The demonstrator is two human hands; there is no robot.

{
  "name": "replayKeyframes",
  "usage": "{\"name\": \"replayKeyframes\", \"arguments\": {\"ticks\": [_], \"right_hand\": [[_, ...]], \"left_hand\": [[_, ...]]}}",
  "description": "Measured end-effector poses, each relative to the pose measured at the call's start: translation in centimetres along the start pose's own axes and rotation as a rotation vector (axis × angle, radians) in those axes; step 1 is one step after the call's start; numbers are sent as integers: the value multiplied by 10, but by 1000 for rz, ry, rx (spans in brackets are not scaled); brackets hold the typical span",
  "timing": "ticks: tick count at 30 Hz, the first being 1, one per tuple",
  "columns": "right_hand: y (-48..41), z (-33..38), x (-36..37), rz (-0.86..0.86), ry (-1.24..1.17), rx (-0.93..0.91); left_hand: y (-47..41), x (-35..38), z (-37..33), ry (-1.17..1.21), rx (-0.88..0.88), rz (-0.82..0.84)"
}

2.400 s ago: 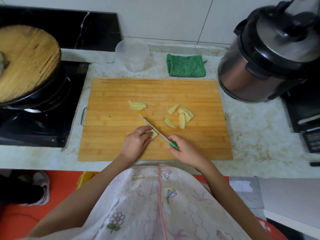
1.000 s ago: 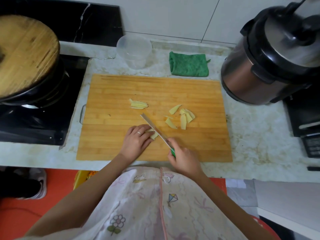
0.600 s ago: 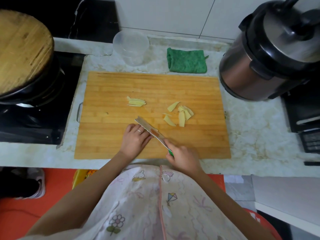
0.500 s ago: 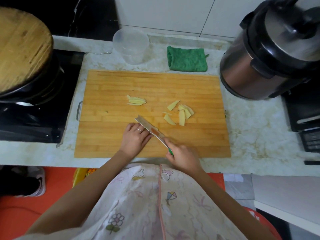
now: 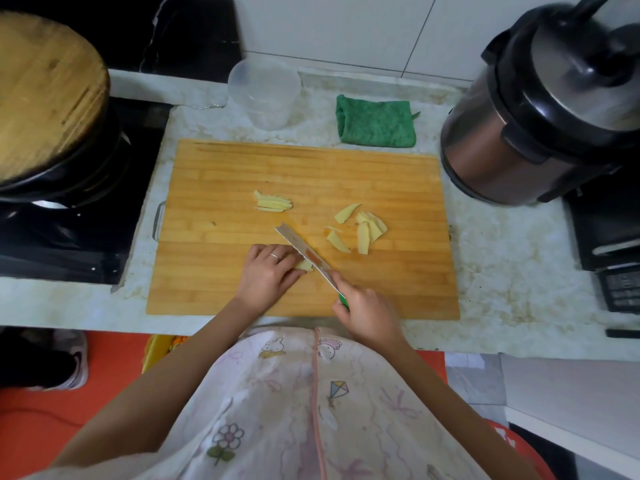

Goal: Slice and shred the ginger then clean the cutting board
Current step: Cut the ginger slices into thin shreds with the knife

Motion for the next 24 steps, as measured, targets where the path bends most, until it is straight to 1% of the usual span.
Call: {"name": "replayKeyframes", "arguments": {"ticks": [5,8,11,14,17,24], "right_hand": [[-3,9,5,43,20,-78],[-5,16,12,85,41,-137],[-10,21,13,81,66,-189],[-15,23,8,80,48,-204],[-15,23,10,121,48,-217],[-18,21,21,185,57,-207]], "left_hand": [[4,-13,15,-69,-35,-26],[12,-22,26,-61,-12,-36],[22,-22,33,-82,0,-17],[26,-23,32,-113,-42,-46],[24,-27,24,-105,-49,-85],[26,-29,22,-141,-74,-75]]}}
Point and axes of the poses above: each hand's wrist, its own y-axis away from the middle knuckle, its own x-axis out of the palm, z = x × y, the point moved 9 cm from there along -y, towards the middle knuckle, and after that the axes turned 9 degrees about -z, right-handed, at the moved point
